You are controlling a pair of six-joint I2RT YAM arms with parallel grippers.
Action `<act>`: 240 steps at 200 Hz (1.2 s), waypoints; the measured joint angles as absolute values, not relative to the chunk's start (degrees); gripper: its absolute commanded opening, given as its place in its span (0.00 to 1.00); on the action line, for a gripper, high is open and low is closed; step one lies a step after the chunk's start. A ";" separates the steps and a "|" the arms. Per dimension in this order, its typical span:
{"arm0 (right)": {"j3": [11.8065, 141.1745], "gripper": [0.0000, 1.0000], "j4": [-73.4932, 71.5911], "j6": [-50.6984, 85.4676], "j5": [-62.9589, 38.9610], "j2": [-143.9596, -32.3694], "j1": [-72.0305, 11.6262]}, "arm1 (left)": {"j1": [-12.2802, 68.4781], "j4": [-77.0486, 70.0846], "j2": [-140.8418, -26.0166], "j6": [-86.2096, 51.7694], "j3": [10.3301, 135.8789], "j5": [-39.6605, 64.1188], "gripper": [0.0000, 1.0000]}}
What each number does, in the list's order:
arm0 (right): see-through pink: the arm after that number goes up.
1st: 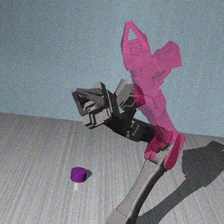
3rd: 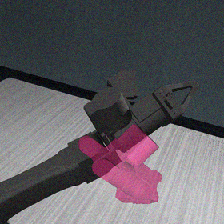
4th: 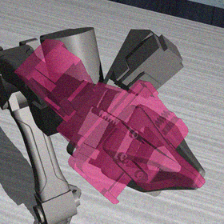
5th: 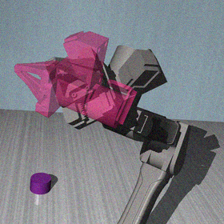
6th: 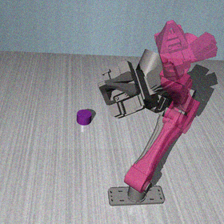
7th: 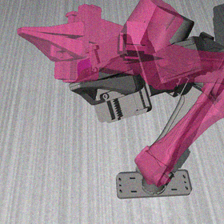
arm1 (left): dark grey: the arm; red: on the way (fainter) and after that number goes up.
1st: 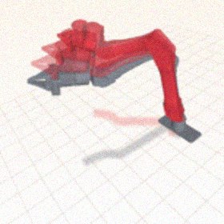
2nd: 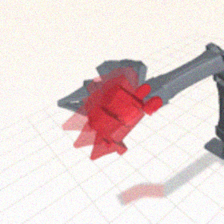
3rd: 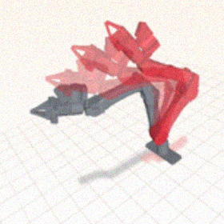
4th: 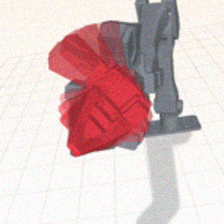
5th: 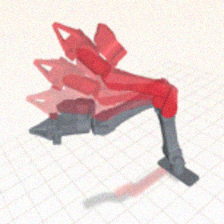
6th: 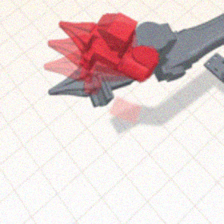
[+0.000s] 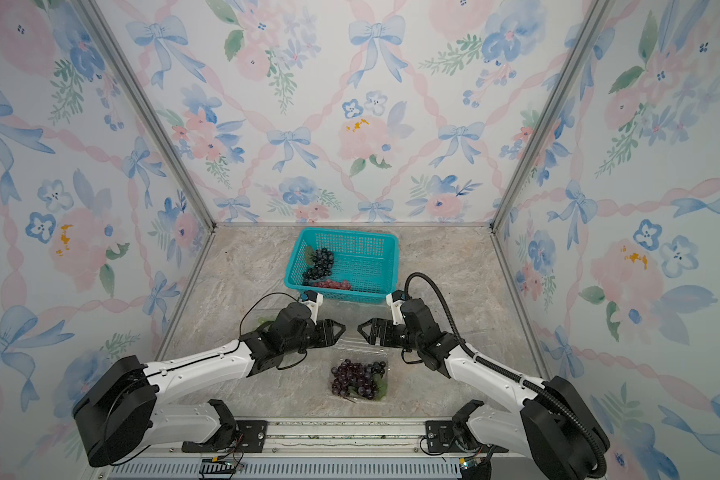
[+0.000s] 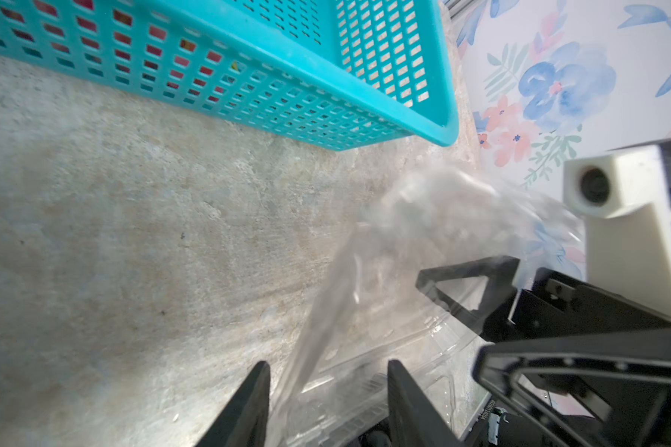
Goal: Pack grapes into containers
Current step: Close the packing box at the center of the board.
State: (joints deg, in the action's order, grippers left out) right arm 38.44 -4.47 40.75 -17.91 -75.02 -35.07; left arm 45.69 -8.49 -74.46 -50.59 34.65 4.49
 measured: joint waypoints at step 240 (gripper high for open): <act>46.24 0.99 10.90 29.47 -31.59 -65.41 -29.47 | 39.99 -7.68 -72.16 -46.26 48.56 6.28 0.51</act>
State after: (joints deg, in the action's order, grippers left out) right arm 46.24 10.90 29.47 -31.59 -65.41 -29.47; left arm 39.99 -7.68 -72.16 -46.26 48.56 6.28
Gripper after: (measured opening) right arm 0.986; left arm 0.512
